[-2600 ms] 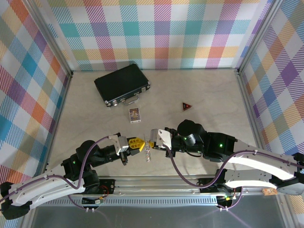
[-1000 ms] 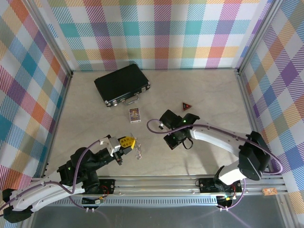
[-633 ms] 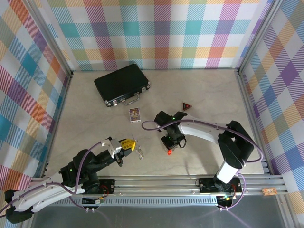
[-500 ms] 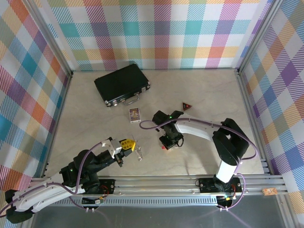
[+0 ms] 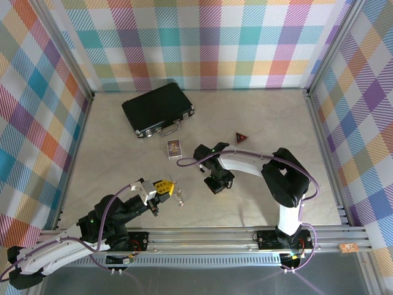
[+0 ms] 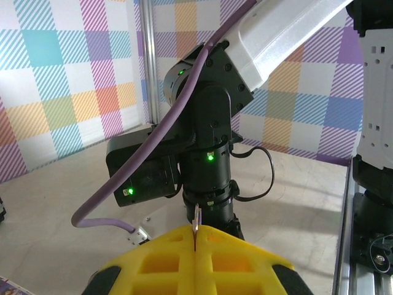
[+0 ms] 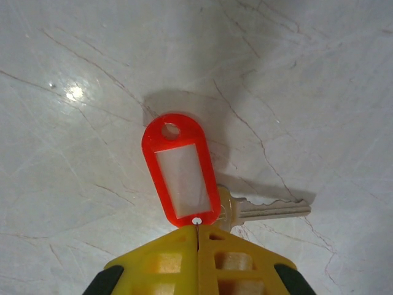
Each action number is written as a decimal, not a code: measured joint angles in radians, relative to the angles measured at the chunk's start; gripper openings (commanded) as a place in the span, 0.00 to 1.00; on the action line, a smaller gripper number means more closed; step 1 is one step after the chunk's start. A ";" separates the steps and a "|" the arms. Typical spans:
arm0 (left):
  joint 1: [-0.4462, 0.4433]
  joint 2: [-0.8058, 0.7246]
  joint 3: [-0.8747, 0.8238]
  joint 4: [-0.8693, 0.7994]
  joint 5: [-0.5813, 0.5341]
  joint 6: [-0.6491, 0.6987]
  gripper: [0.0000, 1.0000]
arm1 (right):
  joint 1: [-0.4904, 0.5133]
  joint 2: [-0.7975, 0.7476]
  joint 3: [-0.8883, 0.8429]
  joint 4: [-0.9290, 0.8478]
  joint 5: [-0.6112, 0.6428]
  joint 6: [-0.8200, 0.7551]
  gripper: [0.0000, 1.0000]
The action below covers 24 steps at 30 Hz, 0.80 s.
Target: Put the keys on the keyring
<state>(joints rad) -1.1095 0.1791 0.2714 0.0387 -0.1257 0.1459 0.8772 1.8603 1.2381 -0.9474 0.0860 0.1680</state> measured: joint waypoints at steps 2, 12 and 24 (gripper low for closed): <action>0.000 -0.009 -0.004 -0.010 0.000 0.000 0.00 | 0.000 0.008 0.000 -0.009 0.000 0.000 0.00; 0.000 -0.042 -0.021 -0.022 0.000 0.000 0.00 | 0.000 0.035 0.013 -0.038 0.000 0.000 0.00; 0.000 -0.034 -0.027 -0.024 0.013 0.000 0.00 | 0.000 -0.004 0.014 -0.031 -0.012 0.026 0.25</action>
<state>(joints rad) -1.1095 0.1452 0.2443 0.0147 -0.1131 0.1459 0.8772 1.8561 1.2518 -0.9783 0.0742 0.1936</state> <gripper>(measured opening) 0.059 0.211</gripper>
